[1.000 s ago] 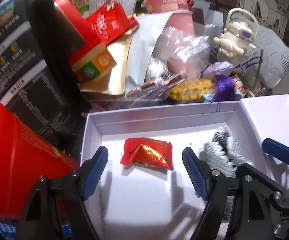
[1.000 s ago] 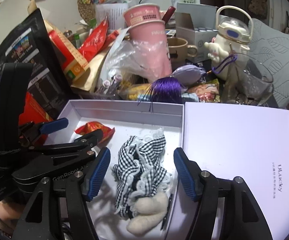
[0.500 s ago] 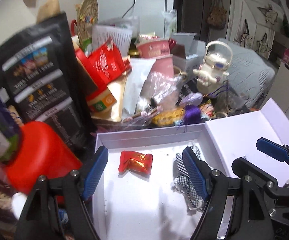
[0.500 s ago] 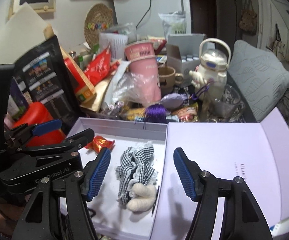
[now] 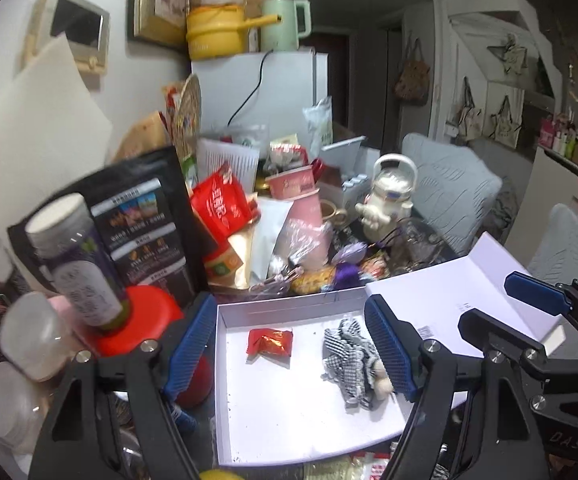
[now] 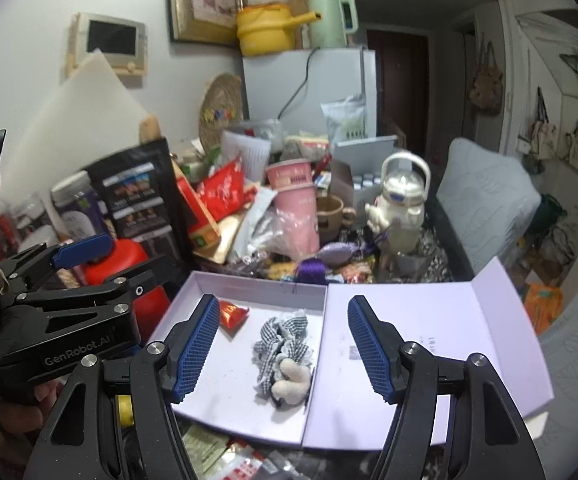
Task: Organize soft objects
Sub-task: 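Open the left tool to drop the candy while the right tool releases the doll into the box, then grasp the bagged white rose with the left tool while the right tool approaches the gingham cloth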
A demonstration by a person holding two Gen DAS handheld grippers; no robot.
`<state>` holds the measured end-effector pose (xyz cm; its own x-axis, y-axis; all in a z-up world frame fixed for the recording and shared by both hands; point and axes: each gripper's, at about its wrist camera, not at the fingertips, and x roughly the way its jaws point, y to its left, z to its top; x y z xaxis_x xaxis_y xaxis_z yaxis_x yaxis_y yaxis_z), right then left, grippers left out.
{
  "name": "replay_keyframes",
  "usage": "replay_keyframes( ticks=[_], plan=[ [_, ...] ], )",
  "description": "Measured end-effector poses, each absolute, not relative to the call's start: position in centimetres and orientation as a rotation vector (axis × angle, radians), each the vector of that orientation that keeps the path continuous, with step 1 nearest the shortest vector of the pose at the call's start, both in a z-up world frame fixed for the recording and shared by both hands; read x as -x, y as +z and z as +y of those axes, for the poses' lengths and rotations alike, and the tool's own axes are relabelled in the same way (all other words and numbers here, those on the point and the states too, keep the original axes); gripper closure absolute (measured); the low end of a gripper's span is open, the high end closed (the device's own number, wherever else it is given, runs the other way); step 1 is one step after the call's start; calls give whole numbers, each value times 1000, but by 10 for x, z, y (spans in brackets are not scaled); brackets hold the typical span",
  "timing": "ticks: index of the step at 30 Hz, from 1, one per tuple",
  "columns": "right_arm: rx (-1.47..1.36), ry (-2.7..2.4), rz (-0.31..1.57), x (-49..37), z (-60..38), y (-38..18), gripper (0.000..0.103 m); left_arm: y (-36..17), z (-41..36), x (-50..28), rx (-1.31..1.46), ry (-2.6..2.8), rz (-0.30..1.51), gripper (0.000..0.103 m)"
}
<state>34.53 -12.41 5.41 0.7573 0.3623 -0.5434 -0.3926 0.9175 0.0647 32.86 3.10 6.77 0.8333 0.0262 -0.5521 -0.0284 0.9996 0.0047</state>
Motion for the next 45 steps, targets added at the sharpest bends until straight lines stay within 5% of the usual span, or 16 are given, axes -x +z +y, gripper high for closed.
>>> replay_keyframes(
  ticks=[9, 14, 26, 45],
  plan=[
    [67, 419, 466, -281, -138, 89, 32, 103, 22, -265, -3, -15, 482, 26],
    [62, 424, 413, -245, -146, 101, 21, 117, 18, -226, -20, -19, 417, 1],
    [73, 439, 351, -169, -157, 101, 10, 115, 17, -157, -32, -63, 388, 1],
    [-1, 416, 486, -107, -170, 19, 10, 45, 9, -104, -21, -129, 487, 1]
  ],
)
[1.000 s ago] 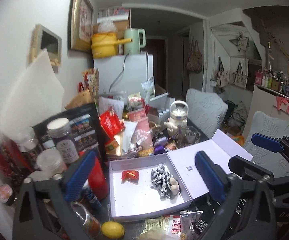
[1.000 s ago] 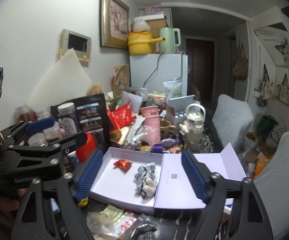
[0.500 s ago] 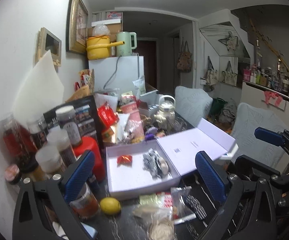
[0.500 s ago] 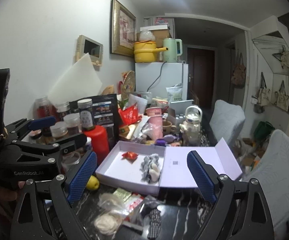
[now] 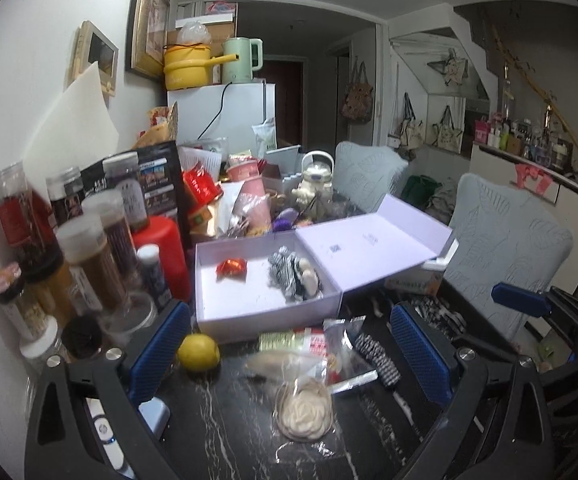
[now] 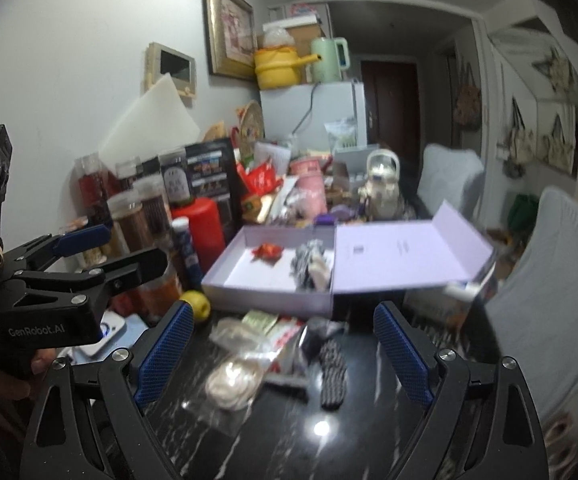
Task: Organize soft objects
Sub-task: 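Grasp the bagged white rose with the left tool while the right tool approaches the gingham cloth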
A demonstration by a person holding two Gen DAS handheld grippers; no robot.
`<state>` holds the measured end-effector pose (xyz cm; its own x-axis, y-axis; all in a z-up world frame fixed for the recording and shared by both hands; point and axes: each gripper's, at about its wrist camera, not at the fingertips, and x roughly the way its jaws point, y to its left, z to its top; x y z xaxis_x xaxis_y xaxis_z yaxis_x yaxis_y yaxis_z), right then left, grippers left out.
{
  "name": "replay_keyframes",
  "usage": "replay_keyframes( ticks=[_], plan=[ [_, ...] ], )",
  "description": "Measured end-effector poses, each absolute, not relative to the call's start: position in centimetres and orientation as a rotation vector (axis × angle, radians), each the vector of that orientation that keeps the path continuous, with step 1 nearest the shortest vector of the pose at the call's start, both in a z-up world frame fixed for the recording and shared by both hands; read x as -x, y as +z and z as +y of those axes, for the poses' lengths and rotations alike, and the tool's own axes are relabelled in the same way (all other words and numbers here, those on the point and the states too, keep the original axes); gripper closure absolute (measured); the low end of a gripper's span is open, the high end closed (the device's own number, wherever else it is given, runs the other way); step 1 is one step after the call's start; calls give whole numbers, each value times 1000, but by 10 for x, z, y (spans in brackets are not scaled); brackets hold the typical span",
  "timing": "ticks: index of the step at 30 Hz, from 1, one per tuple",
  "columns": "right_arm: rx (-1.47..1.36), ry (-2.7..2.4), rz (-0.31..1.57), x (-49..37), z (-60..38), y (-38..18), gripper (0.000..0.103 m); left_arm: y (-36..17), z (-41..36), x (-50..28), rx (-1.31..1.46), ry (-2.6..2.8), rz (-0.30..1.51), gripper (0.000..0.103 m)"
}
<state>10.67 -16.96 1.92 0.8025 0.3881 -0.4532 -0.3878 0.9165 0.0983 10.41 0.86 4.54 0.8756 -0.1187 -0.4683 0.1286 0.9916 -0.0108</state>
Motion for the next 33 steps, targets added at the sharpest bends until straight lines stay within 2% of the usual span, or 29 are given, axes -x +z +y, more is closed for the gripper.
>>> replay_keyframes(
  ticks=[19, 33],
  plan=[
    [-7, 324, 704, -113, -172, -84, 10, -66, -6, -125, 23, -197, 743, 1],
    [-66, 328, 801, -144, -191, -118, 10, -115, 5, -170, 101, -162, 916, 1]
  ],
)
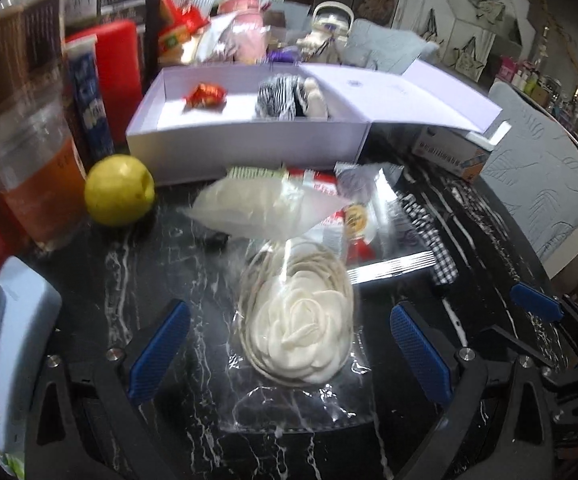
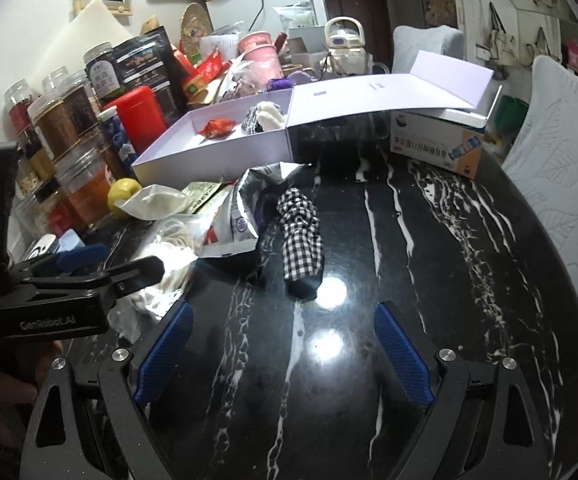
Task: Organize soft objects
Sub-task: 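Grasp the bagged white rose with the left tool while the right tool approaches the gingham cloth, then lift the bagged rose with the left tool while the right tool grasps the gingham cloth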
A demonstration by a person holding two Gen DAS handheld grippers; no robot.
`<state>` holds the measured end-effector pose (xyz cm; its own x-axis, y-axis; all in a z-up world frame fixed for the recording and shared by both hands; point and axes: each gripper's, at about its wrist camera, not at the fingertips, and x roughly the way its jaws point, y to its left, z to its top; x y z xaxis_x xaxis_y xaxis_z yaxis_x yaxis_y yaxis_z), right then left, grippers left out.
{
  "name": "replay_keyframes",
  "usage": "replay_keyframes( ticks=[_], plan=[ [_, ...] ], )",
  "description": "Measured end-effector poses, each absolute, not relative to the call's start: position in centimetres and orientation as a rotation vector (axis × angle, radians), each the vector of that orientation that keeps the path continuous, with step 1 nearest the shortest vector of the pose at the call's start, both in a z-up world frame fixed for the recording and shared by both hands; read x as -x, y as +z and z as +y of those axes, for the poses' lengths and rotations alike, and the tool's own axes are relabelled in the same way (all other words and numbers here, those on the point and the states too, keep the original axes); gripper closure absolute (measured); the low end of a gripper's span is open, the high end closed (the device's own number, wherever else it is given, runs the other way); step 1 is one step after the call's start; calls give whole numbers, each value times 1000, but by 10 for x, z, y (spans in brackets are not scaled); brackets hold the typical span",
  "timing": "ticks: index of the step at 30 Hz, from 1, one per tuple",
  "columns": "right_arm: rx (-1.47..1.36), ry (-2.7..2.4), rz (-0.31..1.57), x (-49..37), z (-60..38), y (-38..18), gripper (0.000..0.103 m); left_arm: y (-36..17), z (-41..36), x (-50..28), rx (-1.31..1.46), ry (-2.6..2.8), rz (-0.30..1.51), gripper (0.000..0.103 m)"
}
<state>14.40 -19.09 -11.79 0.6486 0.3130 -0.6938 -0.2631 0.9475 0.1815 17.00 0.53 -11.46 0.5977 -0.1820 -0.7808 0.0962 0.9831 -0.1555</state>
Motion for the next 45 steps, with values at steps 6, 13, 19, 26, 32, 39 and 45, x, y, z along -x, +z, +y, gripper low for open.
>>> replay_keyframes(
  ticks=[6, 13, 19, 26, 32, 39, 45],
  plan=[
    [-69, 328, 827, -159, -191, -126, 10, -131, -3, -183, 83, -163, 990, 1],
    [-75, 320, 839, -172, -195, -129, 10, -137, -11, -186, -37, -107, 979, 5],
    [-47, 299, 832, -184, -197, -128, 12, -130, -11, -181, -46, -151, 937, 46],
    [-13, 285, 880, -202, -195, -135, 30, -125, -4, -171, 47, -225, 950, 47],
    [26, 324, 885, -212, -185, -136, 35, -115, -4, -156, 71, -285, 925, 47],
    [92, 330, 898, -227, -168, -140, 55, -109, 2, -147, 100, -287, 907, 47],
    [119, 295, 897, -216, -168, -138, 83, -106, 6, -135, 113, -286, 891, 47]
  ],
)
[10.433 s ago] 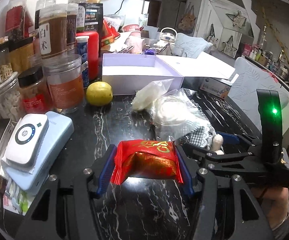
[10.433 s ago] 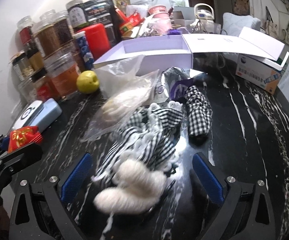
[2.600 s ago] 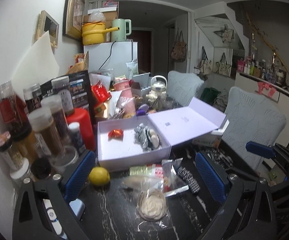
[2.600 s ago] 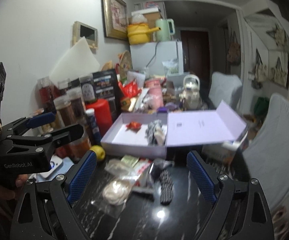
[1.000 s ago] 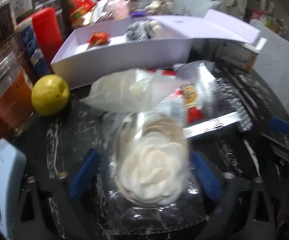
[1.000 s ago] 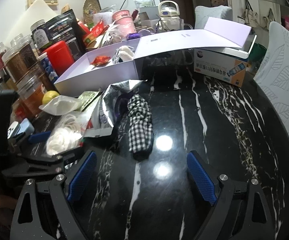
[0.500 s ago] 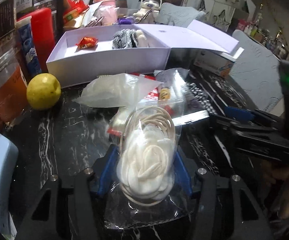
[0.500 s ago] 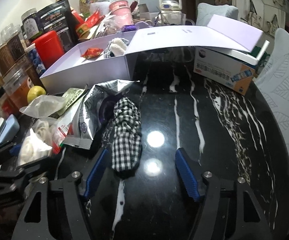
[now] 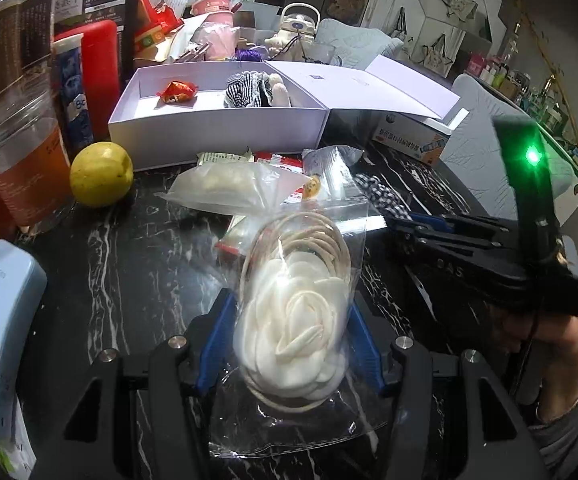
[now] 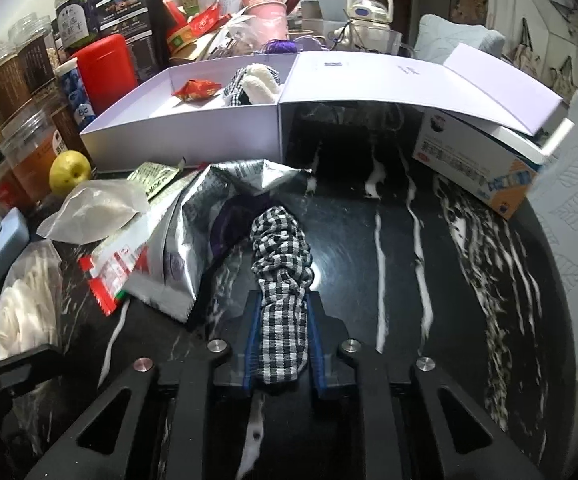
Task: Organize soft objects
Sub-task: 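Lift the bagged rose with the left tool while the right tool grasps the gingham cloth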
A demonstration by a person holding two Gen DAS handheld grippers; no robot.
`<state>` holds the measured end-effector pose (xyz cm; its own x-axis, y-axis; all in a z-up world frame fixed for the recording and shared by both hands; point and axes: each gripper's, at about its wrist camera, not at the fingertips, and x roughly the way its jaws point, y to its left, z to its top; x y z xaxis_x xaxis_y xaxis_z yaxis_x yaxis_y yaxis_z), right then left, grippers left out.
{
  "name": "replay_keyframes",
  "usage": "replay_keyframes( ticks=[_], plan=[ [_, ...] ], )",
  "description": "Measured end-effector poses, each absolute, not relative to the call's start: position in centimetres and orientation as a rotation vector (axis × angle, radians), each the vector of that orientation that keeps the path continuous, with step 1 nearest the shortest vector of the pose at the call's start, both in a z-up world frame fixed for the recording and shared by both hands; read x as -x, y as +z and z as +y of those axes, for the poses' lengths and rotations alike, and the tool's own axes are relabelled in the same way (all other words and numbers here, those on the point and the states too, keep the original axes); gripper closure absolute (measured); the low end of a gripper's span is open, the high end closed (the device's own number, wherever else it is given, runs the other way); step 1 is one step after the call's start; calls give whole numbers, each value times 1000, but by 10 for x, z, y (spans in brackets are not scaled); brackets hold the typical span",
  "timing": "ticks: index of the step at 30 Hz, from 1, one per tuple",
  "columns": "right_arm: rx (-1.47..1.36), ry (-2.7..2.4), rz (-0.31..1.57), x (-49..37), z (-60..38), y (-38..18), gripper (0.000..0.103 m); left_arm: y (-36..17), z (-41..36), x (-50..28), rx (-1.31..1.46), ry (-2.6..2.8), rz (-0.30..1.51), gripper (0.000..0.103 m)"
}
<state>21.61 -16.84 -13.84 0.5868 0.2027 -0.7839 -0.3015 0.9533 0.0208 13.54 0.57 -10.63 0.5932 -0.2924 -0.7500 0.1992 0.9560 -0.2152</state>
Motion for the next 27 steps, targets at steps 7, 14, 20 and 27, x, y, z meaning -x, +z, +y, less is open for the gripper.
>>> replay_keyframes(
  ticks=[7, 14, 20, 27],
  plan=[
    [70, 264, 868, -173, -186, -128, 83, -103, 9, -117, 128, -273, 875, 47],
    [6, 266, 847, -127, -199, -121, 83, -98, 8, -94, 124, -273, 842, 47],
    [-28, 294, 810, -91, -201, -110, 83, -86, 3, -77, 115, -272, 806, 47],
    [-47, 350, 763, -65, -197, -93, 83, -65, 0, -62, 96, -269, 740, 47]
  ],
)
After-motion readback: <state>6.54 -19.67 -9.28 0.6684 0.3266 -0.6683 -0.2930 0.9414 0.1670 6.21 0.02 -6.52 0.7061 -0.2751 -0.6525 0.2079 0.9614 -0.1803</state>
